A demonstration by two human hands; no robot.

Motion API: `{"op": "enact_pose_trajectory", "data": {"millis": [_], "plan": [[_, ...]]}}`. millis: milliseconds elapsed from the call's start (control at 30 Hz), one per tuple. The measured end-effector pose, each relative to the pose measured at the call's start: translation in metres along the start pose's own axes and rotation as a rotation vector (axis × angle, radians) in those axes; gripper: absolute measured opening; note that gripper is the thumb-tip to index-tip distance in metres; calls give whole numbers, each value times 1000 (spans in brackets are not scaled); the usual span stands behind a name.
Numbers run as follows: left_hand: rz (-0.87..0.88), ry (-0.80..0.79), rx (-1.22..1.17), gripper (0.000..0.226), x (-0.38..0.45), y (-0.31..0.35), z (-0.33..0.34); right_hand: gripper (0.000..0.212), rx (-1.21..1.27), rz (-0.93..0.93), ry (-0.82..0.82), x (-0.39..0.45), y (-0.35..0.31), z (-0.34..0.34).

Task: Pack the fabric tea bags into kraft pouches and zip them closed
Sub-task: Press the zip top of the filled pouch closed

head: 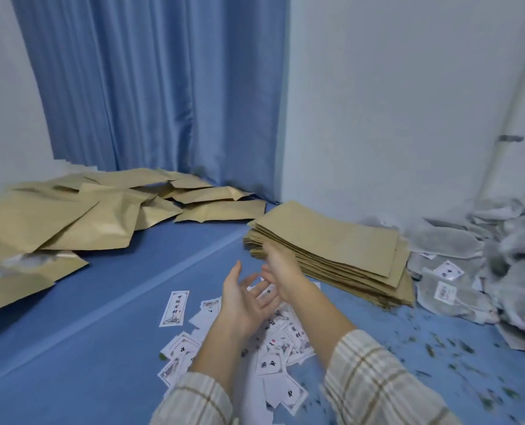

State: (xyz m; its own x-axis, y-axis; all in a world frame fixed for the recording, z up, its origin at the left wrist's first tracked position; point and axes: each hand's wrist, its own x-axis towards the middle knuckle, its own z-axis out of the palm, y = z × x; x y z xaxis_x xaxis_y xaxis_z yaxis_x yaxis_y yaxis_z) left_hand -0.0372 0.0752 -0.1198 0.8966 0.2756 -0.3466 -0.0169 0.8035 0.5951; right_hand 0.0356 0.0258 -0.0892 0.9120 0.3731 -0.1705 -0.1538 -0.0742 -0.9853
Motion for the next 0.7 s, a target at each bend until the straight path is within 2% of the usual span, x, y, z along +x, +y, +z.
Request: {"op": "enact_pose_trajectory", "data": {"millis": [67, 100, 167, 233, 300, 367, 400, 433, 467, 533, 600, 700], "plan": [[-18, 16, 61, 55, 15, -10, 5, 34, -160, -90, 26, 11, 7, -19], [-24, 14, 55, 53, 21, -14, 7, 36, -279, -195, 63, 19, 10, -29], [-34, 6, 15, 51, 31, -18, 9, 44, -711, -455, 232, 37, 9, -53], [-42, 6, -9, 49, 39, -21, 9, 58, -1164, -582, 371, 51, 11, -77], [-51, -2, -27, 49, 44, -22, 10, 76, -1416, -472, 363, 61, 16, -101], [-57, 0, -48, 49, 46, -23, 11, 88, -1480, -284, 294, 65, 27, -122], [-50, 10, -53, 47, 46, -24, 13, 87, -1513, -263, 280, 63, 32, -128], [-30, 19, -41, 44, 46, -27, 15, 81, -1569, -323, 291, 60, 38, -133], [7, 29, 18, 37, 46, -31, 18, 68, -1626, -483, 328, 54, 41, -138], [114, 55, 227, 24, 45, -40, 24, 32, -1638, -958, 478, 39, 44, -148], [170, 41, 286, 28, 40, -45, 31, 24, -1508, -1372, 547, 24, 54, -160], [145, -69, 115, 37, 25, -43, 41, 16, -1379, -1671, 474, -5, 64, -173]]}}
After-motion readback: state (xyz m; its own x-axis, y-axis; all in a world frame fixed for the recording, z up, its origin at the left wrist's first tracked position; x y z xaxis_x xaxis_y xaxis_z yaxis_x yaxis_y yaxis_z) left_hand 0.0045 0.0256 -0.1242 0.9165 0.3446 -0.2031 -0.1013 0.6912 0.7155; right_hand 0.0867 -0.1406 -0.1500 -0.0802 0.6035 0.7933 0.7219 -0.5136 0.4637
